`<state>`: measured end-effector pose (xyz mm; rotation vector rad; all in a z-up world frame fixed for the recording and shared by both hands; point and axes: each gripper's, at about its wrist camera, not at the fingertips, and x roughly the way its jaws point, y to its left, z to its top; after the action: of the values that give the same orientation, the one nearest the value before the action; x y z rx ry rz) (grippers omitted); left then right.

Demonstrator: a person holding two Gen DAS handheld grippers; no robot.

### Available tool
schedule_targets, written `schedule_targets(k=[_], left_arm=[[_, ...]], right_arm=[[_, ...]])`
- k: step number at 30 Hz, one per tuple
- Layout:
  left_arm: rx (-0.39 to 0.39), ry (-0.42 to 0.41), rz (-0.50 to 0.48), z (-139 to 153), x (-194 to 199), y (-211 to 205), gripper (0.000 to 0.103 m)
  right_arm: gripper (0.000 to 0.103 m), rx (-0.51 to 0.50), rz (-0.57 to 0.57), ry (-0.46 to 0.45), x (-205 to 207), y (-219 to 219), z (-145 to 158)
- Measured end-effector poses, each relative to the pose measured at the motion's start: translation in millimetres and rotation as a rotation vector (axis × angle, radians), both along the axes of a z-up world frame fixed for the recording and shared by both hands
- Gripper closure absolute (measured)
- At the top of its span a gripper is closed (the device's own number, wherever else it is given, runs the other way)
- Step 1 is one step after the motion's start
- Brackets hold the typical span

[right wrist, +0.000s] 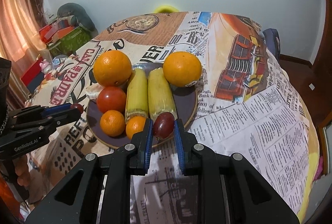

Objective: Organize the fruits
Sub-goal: 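Lower both grapes onto the grey plate and open both grippers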

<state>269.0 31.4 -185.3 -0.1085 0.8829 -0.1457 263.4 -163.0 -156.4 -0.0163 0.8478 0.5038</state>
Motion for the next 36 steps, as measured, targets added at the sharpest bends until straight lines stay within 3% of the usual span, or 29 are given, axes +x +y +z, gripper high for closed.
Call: schedule_targets(k=[14, 24, 30, 36], left_arm=[[0.007, 0.032, -0.017, -17, 13, -7, 0.076], [-0.015, 0.039, -0.018, -13, 11, -5, 0.075], [-0.009, -0.011, -0.003, 12, -3, -4, 0.075], [0.002, -0.121, 0.021, 61, -33, -3, 0.075]], right_arm=[[0.084, -0.018, 0.016, 0.041, 12, 9, -19], [0.080, -0.018, 0.011, 0.055, 12, 8, -18], [0.080, -0.008, 0.001, 0.014, 1, 2, 3], [0.080, 0.016, -0.016, -0.090, -25, -7, 46]])
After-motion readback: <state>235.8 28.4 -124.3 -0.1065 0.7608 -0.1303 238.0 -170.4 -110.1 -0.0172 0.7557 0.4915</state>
